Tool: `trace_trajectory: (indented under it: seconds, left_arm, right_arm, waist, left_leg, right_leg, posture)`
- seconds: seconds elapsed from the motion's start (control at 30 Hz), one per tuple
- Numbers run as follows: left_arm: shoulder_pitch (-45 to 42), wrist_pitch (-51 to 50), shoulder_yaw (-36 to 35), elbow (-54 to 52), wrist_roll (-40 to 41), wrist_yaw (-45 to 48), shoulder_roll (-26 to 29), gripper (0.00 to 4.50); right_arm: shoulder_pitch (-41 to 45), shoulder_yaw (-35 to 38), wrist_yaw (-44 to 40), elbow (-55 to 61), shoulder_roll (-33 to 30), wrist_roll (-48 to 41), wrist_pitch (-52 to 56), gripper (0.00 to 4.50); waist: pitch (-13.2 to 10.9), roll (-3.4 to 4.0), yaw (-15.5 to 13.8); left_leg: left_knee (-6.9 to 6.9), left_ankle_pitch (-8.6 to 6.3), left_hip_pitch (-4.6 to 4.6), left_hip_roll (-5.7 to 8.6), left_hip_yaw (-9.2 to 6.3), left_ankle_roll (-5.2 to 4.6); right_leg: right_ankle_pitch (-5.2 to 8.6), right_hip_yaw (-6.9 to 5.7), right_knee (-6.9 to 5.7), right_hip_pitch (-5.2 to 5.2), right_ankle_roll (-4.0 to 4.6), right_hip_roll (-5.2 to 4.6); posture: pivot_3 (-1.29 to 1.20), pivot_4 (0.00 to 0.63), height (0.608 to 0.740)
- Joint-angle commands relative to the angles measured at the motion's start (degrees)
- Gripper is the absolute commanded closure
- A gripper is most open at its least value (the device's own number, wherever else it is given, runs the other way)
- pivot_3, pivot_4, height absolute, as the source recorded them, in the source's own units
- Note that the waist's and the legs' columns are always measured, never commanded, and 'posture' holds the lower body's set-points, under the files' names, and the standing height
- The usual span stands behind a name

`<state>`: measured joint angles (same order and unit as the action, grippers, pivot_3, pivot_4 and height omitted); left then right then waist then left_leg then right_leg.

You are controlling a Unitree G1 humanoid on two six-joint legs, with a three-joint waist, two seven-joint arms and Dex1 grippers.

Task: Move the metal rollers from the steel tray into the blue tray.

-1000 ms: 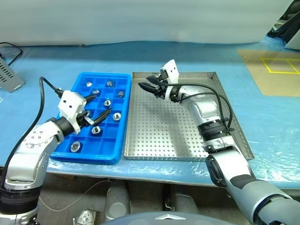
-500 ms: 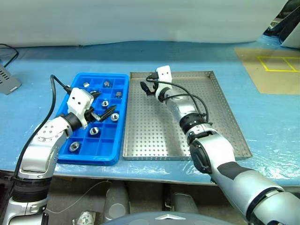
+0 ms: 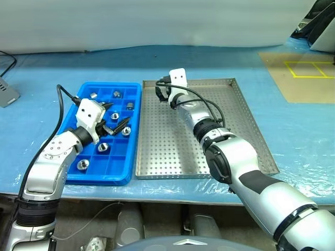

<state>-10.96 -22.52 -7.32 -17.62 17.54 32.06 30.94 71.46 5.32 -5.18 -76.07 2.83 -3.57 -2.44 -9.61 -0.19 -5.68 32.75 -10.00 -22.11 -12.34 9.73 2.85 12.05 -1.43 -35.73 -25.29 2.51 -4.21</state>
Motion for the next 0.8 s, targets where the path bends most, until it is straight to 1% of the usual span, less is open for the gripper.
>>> trace_trajectory:
  seconds: [0.03, 0.37, 0.57, 0.8]
  left_arm:
    - [-1.8, 0.9, 0.3, -0.3, -1.7, -2.5, -1.0, 0.35]
    - [-7.1, 1.5, 1.3, 5.1, -6.7, -9.9, -5.9, 0.35]
    - [-11.4, 1.6, 1.6, 10.0, -9.6, -15.5, -9.9, 0.35]
    - [-11.5, 1.4, 2.2, 8.8, -10.2, -17.1, -12.3, 0.35]
  right_arm:
    - [2.2, 1.0, -0.1, 0.6, 0.2, 0.4, -0.9, 0.04]
    - [2.4, 1.7, -0.1, 0.6, -0.6, 1.5, -0.8, 0.04]
    - [1.7, 1.6, -0.3, 0.6, -0.5, 2.3, -0.4, 0.04]
    - [1.6, 1.3, -1.3, 0.4, -0.5, 3.3, 0.5, 0.04]
  waist:
    - [0.0, 0.00, -0.1]
    - [0.0, 0.00, 0.0]
    - [0.0, 0.00, 0.0]
    - [0.0, 0.00, -0.1]
  left_leg:
    - [0.00, 0.00, -0.01, 0.00, 0.00, 0.00]
    - [0.01, 0.00, -0.02, 0.00, -0.02, 0.00]
    - [0.03, 0.00, -0.05, 0.01, -0.04, -0.01]
    - [0.01, 0.00, -0.13, 0.02, -0.08, -0.02]
  right_leg:
    - [0.00, 0.00, 0.00, 0.00, 0.00, 0.00]
    - [0.00, -0.01, 0.00, -0.01, 0.00, 0.00]
    - [0.00, -0.02, -0.01, -0.03, 0.00, 0.00]
    - [0.00, -0.06, 0.02, -0.05, 0.00, 0.00]
  posture:
    - [0.23, 0.150, 0.740]
    - [0.23, 0.150, 0.740]
    - [0.25, 0.150, 0.740]
    - [0.27, 0.150, 0.740]
